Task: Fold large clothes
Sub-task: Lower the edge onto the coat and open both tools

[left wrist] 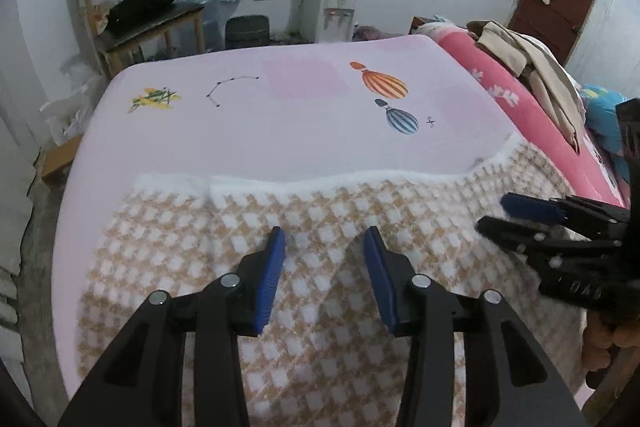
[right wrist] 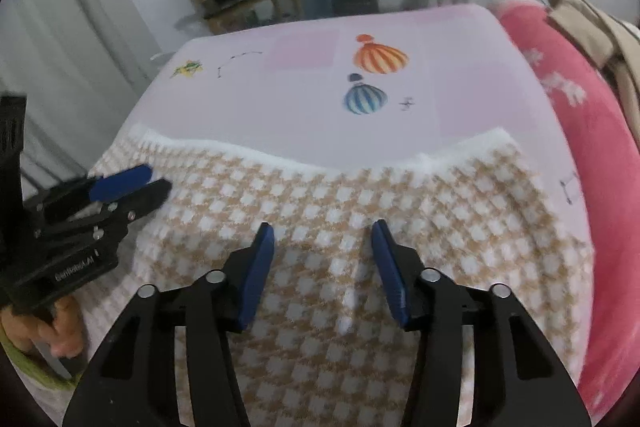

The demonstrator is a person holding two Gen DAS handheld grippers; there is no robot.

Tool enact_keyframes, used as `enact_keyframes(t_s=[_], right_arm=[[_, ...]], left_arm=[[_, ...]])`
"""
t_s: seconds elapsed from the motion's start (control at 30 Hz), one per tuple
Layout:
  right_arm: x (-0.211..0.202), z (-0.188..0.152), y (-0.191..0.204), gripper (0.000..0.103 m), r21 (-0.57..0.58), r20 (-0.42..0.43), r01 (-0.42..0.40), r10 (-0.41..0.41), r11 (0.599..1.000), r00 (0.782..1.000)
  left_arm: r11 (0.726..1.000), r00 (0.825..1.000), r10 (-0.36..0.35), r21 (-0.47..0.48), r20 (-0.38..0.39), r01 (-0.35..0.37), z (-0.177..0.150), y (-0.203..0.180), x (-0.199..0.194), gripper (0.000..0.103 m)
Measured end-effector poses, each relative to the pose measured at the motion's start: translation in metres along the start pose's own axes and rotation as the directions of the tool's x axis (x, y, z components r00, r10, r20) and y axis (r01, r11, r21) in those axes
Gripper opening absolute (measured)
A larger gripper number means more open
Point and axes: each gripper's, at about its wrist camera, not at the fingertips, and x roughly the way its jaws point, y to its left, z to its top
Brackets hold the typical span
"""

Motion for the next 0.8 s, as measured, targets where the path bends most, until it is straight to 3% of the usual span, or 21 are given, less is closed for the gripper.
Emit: enact_keyframes(t_s=[0.07,0.13,0.23,0.33,0.37,0.47,0.63,0.7,0.73,0.8], right_arm=[[-0.028,-0.007,0.006,0.041,-0.013,0.03,-0.01,0.01,1.0,1.0],[-0.051,-0.02,0.011,0.041,-0.031,0.058,-0.063,0.065,0.998,0.996],[-0.051,-0.042,0.026,0.041,-0.063,0.033,-0.09,0.093,0.994,0.995],[-0.017,-0.054,0.031,0.041,-0.055,-0.027,-0.052,0.051,0.997,0.998],[-0.014,-0.055,0.03,0.041,-0.042,-0.016,-0.056,0.055,0.998,0.998],[-0.033,-0.055,0.033,0.037,-0.002,-0.018,-0.057,0.056,0.998,0.998],[-0.078,-0.101,0.055,0.037,-0.075,0.035,-0.114,0.117,0.991,0.992],[-0.068,-0.126,0.068,0.037,-0.105,0.004,-0.096,0.097,0.99,0.995],[-0.061,-0.128,0.068,0.037,-0.123,0.009,-0.062,0.063,0.991,0.998],[-0.055,-0.131,0.074,0.037,-0.138,0.036,-0.023,0.028,0.99,0.999]], left_arm=[[1.0,0.999,0.002,0.024,0.035,-0.003,-0.005,-0.002,-0.025,0.041],[0.996,0.995,-0.06,0.063,0.078,0.056,-0.019,-0.003,-0.054,0.041],[0.987,0.988,-0.148,0.071,0.034,0.145,-0.04,-0.008,-0.058,0.041],[0.994,0.994,-0.097,0.043,-0.047,0.099,-0.055,-0.008,-0.026,0.042],[0.994,0.994,-0.107,0.024,-0.029,0.108,-0.058,-0.006,-0.024,0.042],[0.996,0.996,-0.084,0.017,-0.011,0.084,-0.062,-0.006,-0.043,0.04],[0.986,0.986,-0.159,0.066,0.042,0.156,-0.105,-0.006,-0.097,0.04],[0.99,0.993,-0.121,0.078,0.017,0.119,-0.124,-0.008,-0.09,0.04],[0.993,0.998,-0.068,0.097,-0.006,0.068,-0.137,-0.008,-0.078,0.04],[0.994,0.999,-0.036,0.103,0.022,0.034,-0.147,-0.013,-0.071,0.041]])
